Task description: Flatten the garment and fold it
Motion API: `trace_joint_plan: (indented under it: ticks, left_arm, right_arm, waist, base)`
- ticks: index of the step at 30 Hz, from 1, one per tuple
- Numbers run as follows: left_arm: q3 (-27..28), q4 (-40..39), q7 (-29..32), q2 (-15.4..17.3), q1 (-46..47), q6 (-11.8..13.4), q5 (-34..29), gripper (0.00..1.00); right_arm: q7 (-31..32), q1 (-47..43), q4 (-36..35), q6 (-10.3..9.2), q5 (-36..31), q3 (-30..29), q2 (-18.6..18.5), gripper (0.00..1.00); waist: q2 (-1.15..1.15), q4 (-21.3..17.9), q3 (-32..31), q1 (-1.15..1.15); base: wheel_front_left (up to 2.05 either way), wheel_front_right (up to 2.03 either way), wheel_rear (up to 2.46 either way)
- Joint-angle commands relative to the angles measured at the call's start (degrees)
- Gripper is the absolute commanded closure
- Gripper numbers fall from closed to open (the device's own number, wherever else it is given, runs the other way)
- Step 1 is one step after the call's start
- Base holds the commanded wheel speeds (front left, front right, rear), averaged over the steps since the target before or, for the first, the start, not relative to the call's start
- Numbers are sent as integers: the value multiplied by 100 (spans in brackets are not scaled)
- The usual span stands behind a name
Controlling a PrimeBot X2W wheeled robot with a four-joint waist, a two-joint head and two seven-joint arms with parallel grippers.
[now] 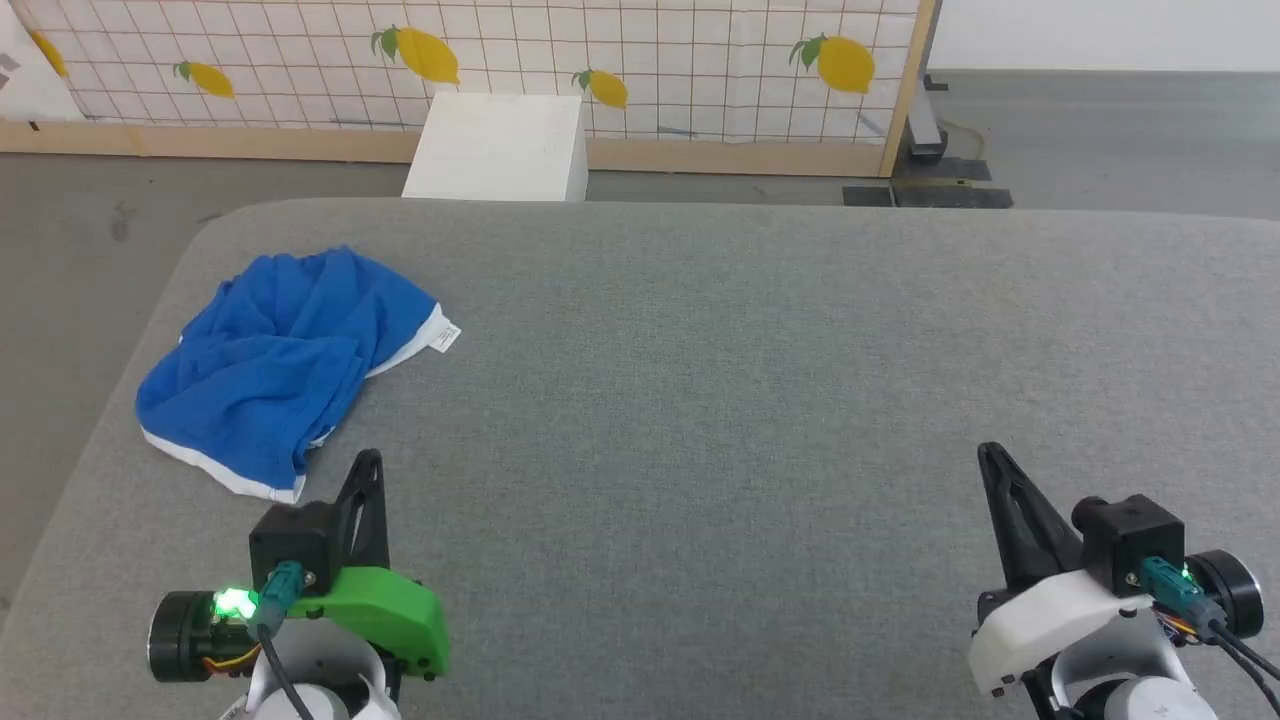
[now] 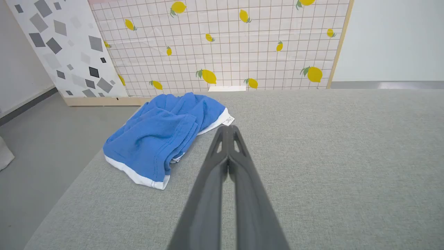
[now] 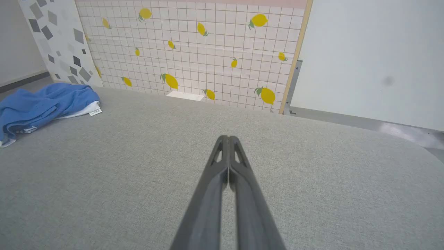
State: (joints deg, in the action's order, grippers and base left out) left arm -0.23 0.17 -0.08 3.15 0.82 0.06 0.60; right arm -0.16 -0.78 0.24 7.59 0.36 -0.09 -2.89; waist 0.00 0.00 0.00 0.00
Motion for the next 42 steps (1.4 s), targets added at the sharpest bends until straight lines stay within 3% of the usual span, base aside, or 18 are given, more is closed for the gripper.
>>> trace_joint_plan:
  ticks: [1, 34, 35, 42]
  left_arm:
    - [23, -17, 8, -27, -82, -6, -60, 100]
    - [23, -17, 8, -27, -82, -6, -60, 100]
    - [23, -17, 8, -27, -82, -6, -60, 0]
    - [-37, 34, -35, 0, -3, 2, 43, 0]
  right_arm:
    - [16, 78, -24, -10, -36, 9, 2, 100]
    - [16, 78, -24, -10, -36, 9, 2, 100]
    - [16, 78, -24, -10, -36, 9, 2, 0]
    - [-39, -15, 31, 0, 59, -6, 0, 0]
  waist:
    - [0, 0, 0, 0]
    - [0, 0, 0, 0]
    - [0, 0, 0, 0]
    - [0, 1, 1, 0]
  base:
    - [0, 0, 0]
    - [0, 0, 0]
    - [0, 0, 0]
    - [0, 0, 0]
